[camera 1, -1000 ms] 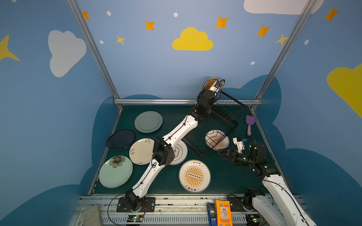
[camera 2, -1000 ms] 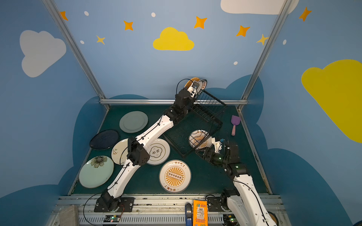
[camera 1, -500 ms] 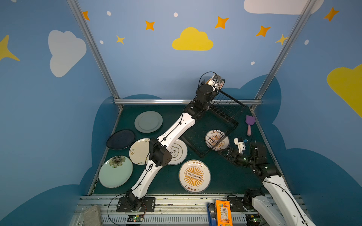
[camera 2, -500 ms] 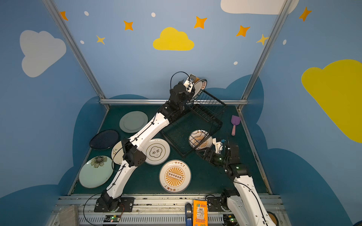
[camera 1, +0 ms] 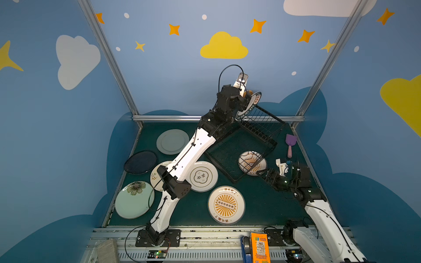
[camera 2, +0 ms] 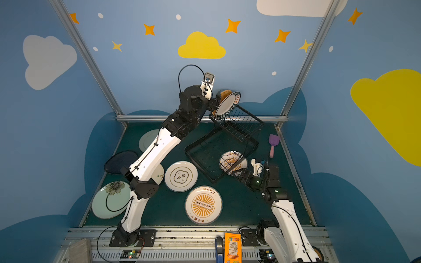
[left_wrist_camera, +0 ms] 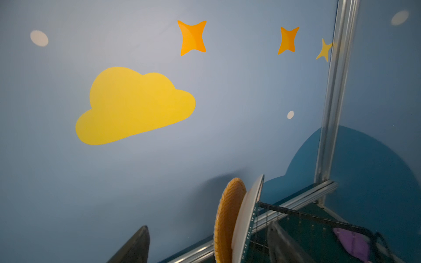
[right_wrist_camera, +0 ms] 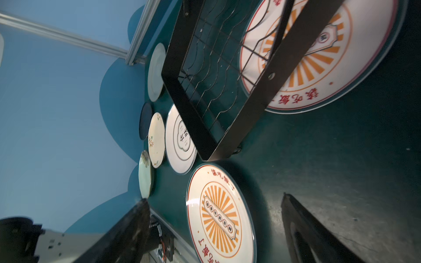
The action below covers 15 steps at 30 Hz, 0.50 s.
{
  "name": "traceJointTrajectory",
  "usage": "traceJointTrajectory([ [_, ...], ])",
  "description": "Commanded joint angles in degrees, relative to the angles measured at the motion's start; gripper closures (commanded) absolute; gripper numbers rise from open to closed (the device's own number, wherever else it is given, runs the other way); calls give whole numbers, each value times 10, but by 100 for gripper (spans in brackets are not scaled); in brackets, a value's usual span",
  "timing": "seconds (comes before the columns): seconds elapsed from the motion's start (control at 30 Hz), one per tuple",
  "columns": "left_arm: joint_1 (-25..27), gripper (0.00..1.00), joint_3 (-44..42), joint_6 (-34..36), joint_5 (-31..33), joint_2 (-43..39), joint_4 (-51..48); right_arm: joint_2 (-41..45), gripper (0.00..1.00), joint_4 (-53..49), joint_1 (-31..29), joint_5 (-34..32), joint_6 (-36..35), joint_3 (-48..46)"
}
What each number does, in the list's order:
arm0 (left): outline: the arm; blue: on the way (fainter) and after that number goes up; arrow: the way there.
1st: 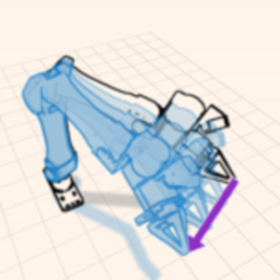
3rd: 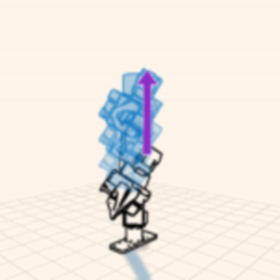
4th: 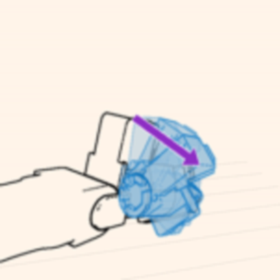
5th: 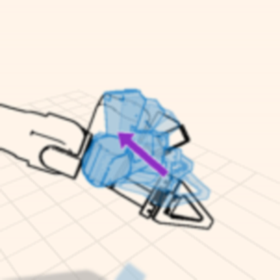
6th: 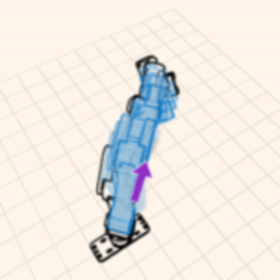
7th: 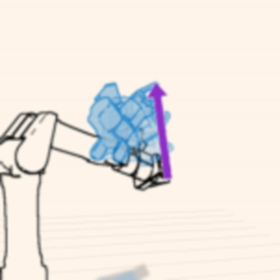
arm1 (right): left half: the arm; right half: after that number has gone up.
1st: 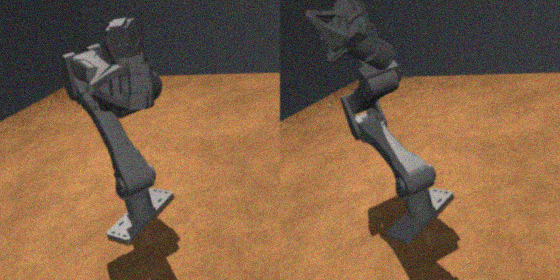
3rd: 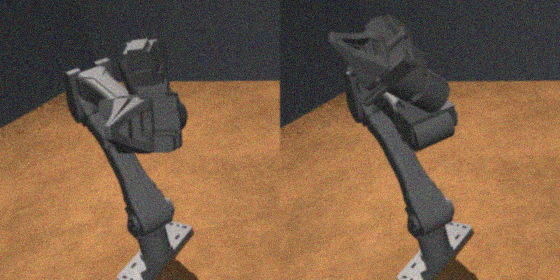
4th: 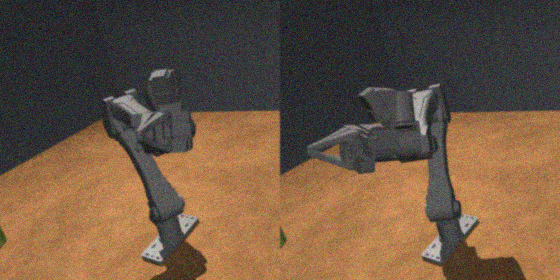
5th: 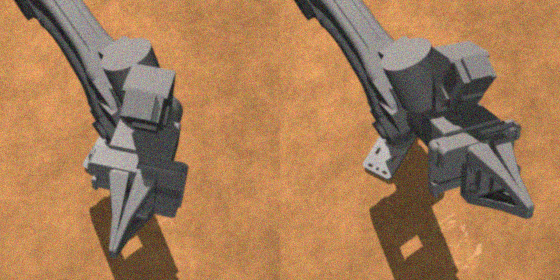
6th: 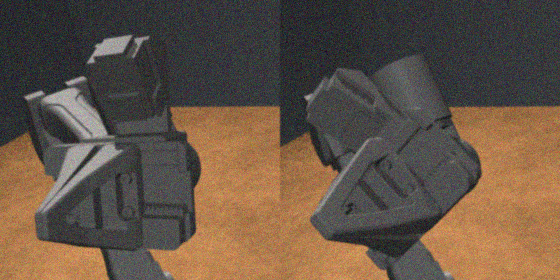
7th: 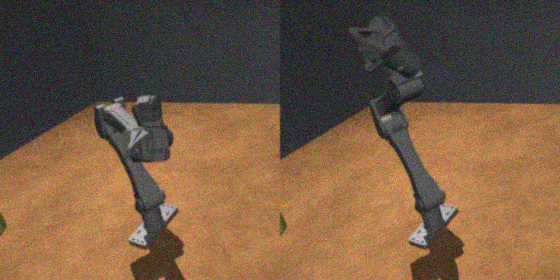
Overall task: Load the plates into the dish rack
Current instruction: 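Open left gripper and withdraw while right gripper reaches for the sunburst plate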
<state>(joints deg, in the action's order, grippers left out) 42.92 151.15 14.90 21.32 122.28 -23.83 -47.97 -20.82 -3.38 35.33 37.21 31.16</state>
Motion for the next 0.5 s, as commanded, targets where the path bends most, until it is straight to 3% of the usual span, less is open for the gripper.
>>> traceJointTrajectory([
  [0.0,-2,7,-50,-87,-61,-63,-90,-27,12,50,23,-23,12,-12],
  [0.1,-19,0,-192,-146,-149,-151,-74,-56,13,87,32,-37,18,-24],
  [0.23,-64,0,-457,-250,-271,-302,60,-105,13,123,43,-70,28,-32],
  [0.37,-153,0,-674,-376,-405,-427,177,-165,16,158,51,-106,50,-31],
  [0.47,-215,0,-777,-429,-474,-483,208,-219,19,149,55,-110,66,-10],
])
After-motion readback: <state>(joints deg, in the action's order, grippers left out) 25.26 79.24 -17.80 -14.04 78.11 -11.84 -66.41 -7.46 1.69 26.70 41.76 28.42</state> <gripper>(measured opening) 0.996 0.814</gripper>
